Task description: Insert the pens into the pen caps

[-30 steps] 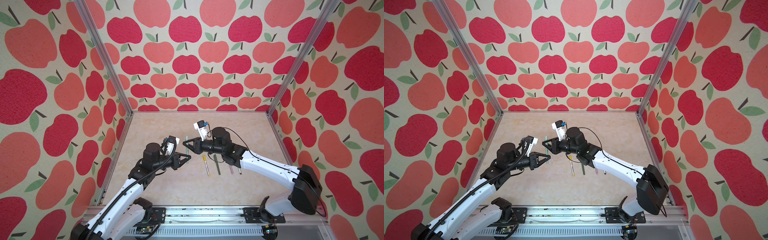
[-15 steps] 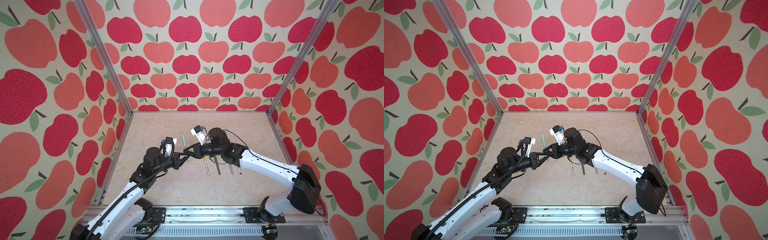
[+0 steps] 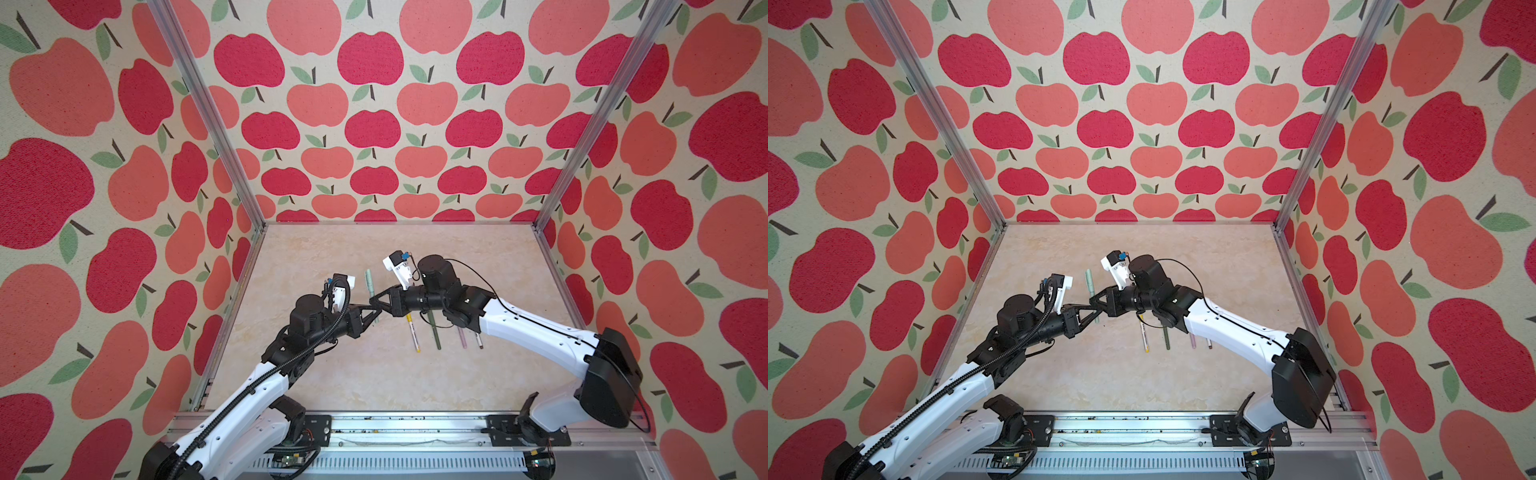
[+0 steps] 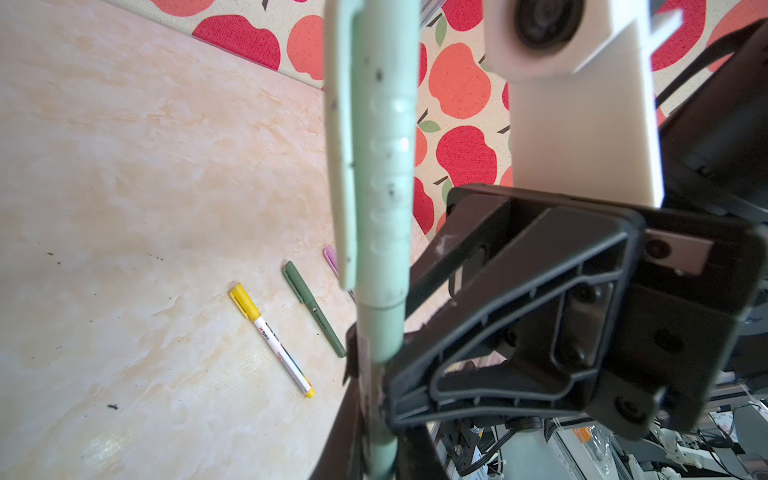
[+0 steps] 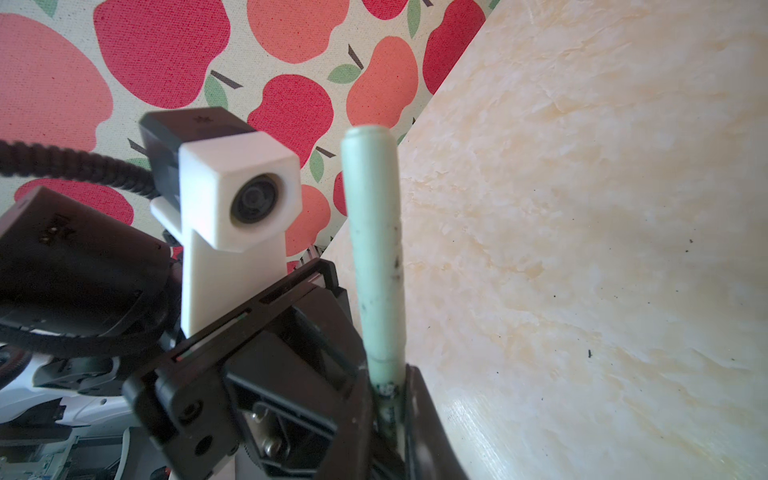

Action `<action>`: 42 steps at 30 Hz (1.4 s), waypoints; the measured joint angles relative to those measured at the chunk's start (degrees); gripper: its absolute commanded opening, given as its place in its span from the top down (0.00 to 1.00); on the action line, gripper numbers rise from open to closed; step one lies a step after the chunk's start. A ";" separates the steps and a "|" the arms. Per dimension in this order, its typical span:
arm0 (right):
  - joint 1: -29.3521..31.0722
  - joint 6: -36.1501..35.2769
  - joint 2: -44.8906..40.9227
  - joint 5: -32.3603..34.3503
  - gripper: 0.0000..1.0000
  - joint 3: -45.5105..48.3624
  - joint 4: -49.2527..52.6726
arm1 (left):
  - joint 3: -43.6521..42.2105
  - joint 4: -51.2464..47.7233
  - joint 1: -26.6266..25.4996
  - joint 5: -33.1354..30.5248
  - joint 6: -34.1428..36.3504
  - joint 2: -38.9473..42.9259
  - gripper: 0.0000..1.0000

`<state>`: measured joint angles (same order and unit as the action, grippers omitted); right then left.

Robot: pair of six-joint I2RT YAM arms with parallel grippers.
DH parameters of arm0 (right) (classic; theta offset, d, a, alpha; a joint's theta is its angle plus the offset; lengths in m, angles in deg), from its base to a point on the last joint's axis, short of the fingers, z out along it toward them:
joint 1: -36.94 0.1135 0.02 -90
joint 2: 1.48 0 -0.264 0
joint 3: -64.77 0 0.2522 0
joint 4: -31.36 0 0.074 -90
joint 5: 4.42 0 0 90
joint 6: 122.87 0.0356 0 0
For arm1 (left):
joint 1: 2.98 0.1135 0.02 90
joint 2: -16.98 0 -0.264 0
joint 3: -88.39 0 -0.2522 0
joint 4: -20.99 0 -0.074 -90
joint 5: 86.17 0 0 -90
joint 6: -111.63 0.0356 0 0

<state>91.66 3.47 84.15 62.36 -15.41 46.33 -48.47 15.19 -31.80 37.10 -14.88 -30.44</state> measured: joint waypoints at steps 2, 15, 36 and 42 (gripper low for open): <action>0.00 0.00 0.00 0.11 0.86 0.00 0.00 | -0.02 0.00 -0.17 -0.35 -0.13 0.00 1.00; 0.33 0.09 0.63 0.28 0.96 0.00 -0.22 | -1.88 0.46 -0.59 -2.10 -0.26 2.29 0.81; 0.66 0.94 1.77 11.67 0.96 -0.22 2.45 | -2.71 -8.17 -1.22 -0.52 0.11 13.55 0.42; 1.01 0.98 4.55 14.86 0.95 -0.35 6.91 | -0.98 -17.35 -0.81 -4.98 0.35 19.80 0.36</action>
<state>92.66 4.45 88.69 77.22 -15.76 53.24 -49.45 -2.16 -32.61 32.12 -14.53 -10.64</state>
